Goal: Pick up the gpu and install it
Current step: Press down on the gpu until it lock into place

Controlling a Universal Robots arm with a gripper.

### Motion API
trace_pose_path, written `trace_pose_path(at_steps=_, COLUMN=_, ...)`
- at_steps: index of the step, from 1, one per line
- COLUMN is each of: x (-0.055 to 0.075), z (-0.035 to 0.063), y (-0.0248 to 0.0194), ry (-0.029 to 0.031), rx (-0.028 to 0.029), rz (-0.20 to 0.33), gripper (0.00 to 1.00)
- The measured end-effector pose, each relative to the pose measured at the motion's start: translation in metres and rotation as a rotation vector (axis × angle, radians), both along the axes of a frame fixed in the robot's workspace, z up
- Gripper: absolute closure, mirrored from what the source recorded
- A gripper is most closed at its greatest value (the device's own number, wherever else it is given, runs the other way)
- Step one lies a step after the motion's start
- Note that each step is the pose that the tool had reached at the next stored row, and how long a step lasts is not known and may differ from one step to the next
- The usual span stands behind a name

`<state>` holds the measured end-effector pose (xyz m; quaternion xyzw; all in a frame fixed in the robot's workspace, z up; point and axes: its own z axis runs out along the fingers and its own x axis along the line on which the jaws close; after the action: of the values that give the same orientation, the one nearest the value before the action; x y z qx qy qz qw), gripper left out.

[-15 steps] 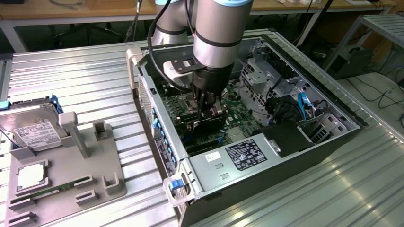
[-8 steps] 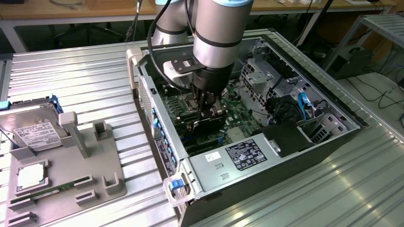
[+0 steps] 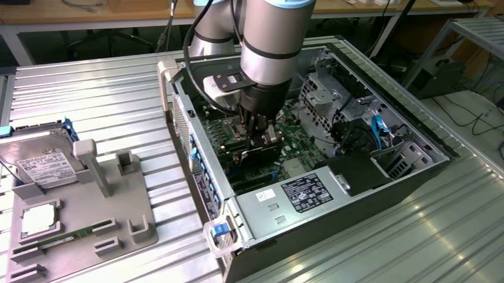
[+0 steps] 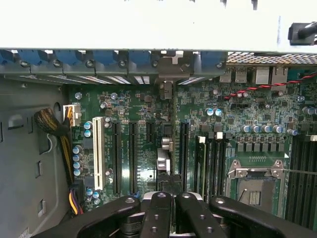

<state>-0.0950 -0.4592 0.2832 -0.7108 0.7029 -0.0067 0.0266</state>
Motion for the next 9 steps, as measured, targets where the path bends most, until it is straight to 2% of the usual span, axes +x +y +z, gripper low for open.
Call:
trace_pose_path(at_steps=1, x=-0.0002, z=0.0000, y=0.0000, ry=0.0029, rx=0.0000, rz=0.000, gripper=0.89)
trace_pose_path(at_steps=2, x=-0.0004, z=0.0000, y=0.0000, ry=0.0085, rx=-0.0001, rz=0.000, gripper=0.89)
trace_pose_path(at_steps=6, x=-0.0011, z=0.0000, y=0.0000, ry=0.0362, rx=-0.0001, rz=0.000, gripper=0.89)
trace_pose_path(at_steps=9, x=-0.0028, z=0.0000, y=0.0000, ry=0.0495, rx=-0.0001, rz=0.000, gripper=0.89)
